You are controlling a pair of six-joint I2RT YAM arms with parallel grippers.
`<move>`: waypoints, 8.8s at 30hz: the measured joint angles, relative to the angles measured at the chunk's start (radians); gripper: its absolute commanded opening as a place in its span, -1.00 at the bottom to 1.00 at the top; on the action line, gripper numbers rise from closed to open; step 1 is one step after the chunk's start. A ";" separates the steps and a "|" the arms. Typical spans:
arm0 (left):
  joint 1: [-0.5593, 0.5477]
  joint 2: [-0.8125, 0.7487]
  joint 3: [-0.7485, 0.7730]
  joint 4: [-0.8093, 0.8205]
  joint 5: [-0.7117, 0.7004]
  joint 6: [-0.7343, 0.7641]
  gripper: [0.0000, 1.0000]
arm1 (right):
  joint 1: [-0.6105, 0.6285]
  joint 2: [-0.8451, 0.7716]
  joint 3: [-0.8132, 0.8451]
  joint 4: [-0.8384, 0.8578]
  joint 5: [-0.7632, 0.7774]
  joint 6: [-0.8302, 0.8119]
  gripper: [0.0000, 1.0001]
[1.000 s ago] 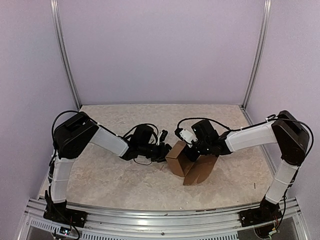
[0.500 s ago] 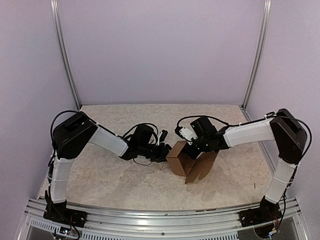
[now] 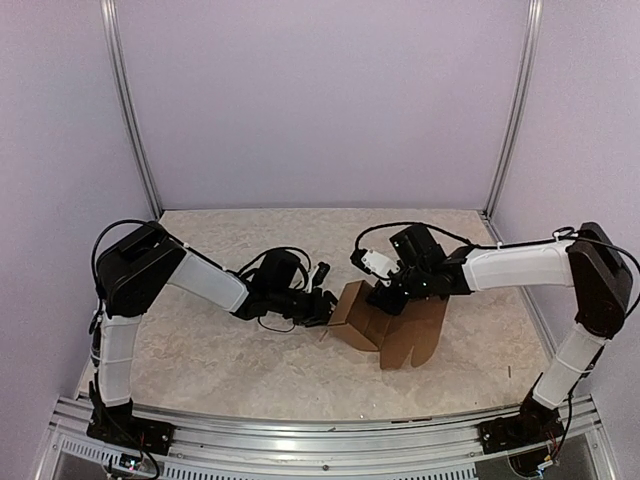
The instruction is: Fold the paper box
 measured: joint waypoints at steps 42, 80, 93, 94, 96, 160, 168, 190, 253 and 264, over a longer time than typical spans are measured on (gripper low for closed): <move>-0.002 -0.284 0.002 -0.497 -0.502 0.386 0.12 | -0.091 -0.185 0.253 -0.253 -0.163 -0.167 0.99; -0.243 0.355 0.937 -0.530 -0.291 0.483 -0.30 | -0.750 -0.621 0.023 -0.564 -0.082 -0.131 0.96; -0.228 0.420 0.977 -0.481 -0.246 0.290 -0.98 | -0.750 -0.645 -0.022 -0.558 -0.063 -0.109 0.96; -0.224 0.420 0.977 -0.479 -0.241 0.279 -0.99 | -0.750 -0.645 -0.022 -0.558 -0.062 -0.108 0.96; -0.215 0.416 0.967 -0.475 -0.231 0.243 -0.99 | -0.750 -0.645 -0.022 -0.553 -0.063 -0.108 0.95; 0.134 -0.896 -0.100 -0.684 -0.399 0.212 0.98 | -0.431 -0.492 0.085 -0.386 -0.468 -0.166 0.99; -0.019 -0.833 0.026 -0.565 -0.812 0.443 0.97 | -0.431 -0.525 0.114 -0.476 -0.505 -0.225 0.99; -0.050 -0.522 0.097 -0.658 -0.595 0.402 0.98 | -0.431 -0.568 0.118 -0.620 -0.565 -0.388 0.99; -0.217 -0.981 -0.218 -0.836 -0.980 0.280 0.98 | -0.014 -0.011 0.590 -0.809 -0.340 -0.085 -1.00; -0.040 -1.132 -0.315 -0.477 -0.475 0.581 0.67 | -0.014 0.076 0.665 -0.885 -0.420 -0.406 -1.00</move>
